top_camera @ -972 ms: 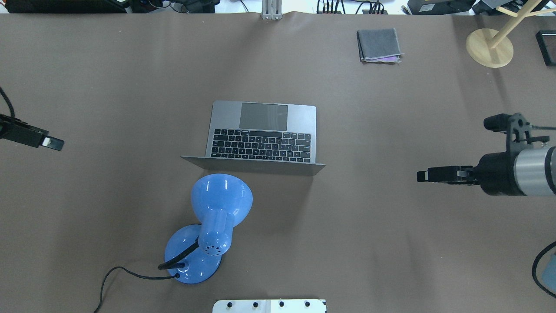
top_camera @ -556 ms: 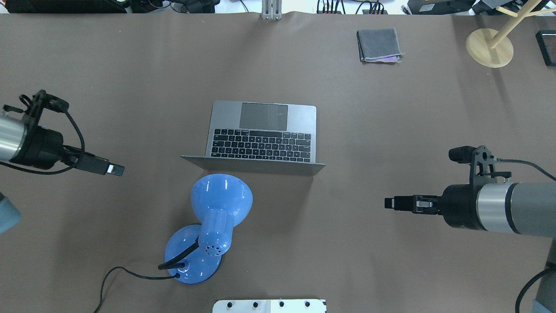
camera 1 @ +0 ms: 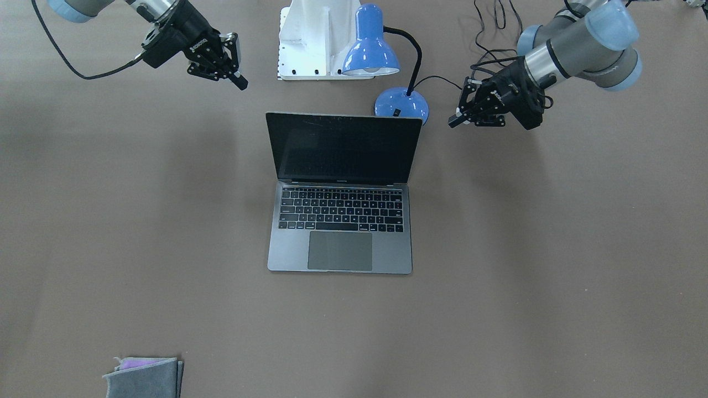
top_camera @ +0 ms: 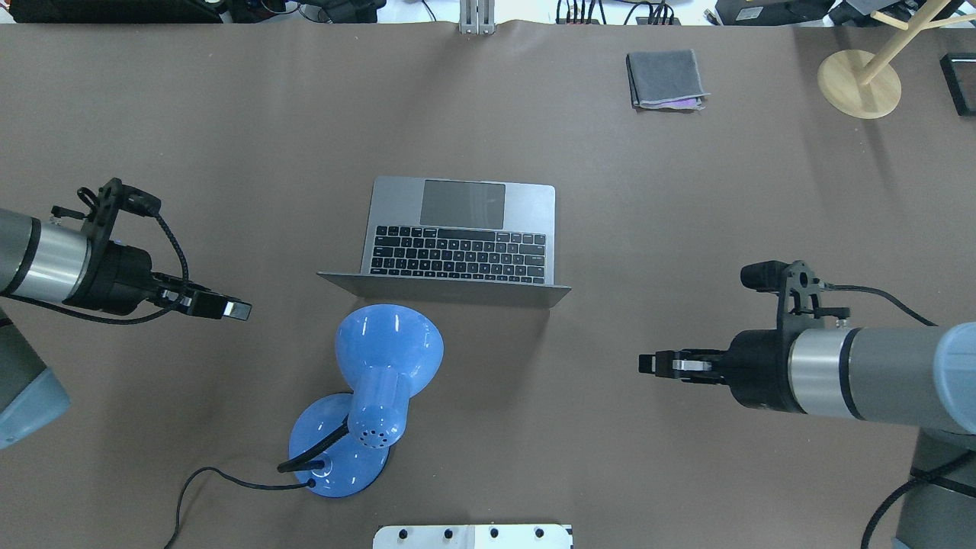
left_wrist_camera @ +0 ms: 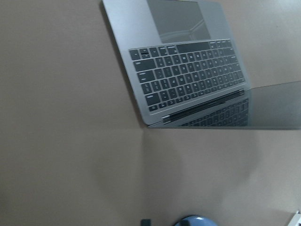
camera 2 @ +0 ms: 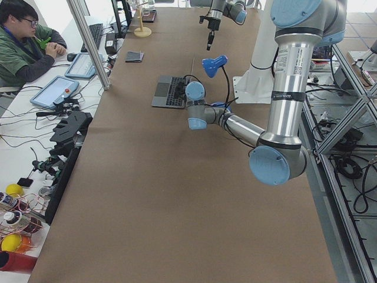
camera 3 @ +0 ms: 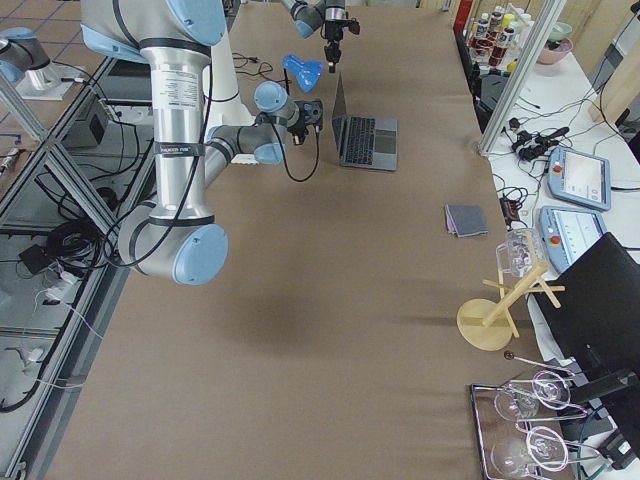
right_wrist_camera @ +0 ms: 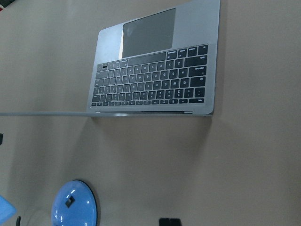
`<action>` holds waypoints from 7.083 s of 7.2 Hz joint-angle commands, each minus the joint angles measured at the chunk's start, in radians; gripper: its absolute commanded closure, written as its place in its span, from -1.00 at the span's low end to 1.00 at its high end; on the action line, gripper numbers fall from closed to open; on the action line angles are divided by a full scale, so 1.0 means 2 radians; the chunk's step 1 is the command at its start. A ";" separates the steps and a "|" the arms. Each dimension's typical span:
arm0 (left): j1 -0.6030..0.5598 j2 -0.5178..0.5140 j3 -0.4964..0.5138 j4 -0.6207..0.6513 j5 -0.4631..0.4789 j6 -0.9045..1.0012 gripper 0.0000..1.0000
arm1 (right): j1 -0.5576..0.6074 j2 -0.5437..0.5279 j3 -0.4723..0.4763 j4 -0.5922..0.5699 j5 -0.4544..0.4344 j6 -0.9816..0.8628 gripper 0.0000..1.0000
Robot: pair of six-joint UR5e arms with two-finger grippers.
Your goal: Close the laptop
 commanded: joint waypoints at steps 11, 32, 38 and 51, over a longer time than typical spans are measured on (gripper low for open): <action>0.023 -0.062 0.000 0.003 0.045 -0.084 1.00 | 0.004 0.116 -0.026 -0.119 -0.058 0.018 1.00; -0.010 -0.222 0.264 0.016 0.177 0.005 1.00 | 0.091 0.267 -0.316 -0.121 -0.080 0.012 1.00; -0.052 -0.192 0.144 0.163 0.096 0.010 -0.98 | 0.125 0.237 -0.264 -0.129 -0.024 0.003 -1.00; -0.452 0.147 -0.010 0.593 -0.021 0.718 -0.99 | 0.515 -0.244 -0.066 -0.326 0.267 -0.678 -1.00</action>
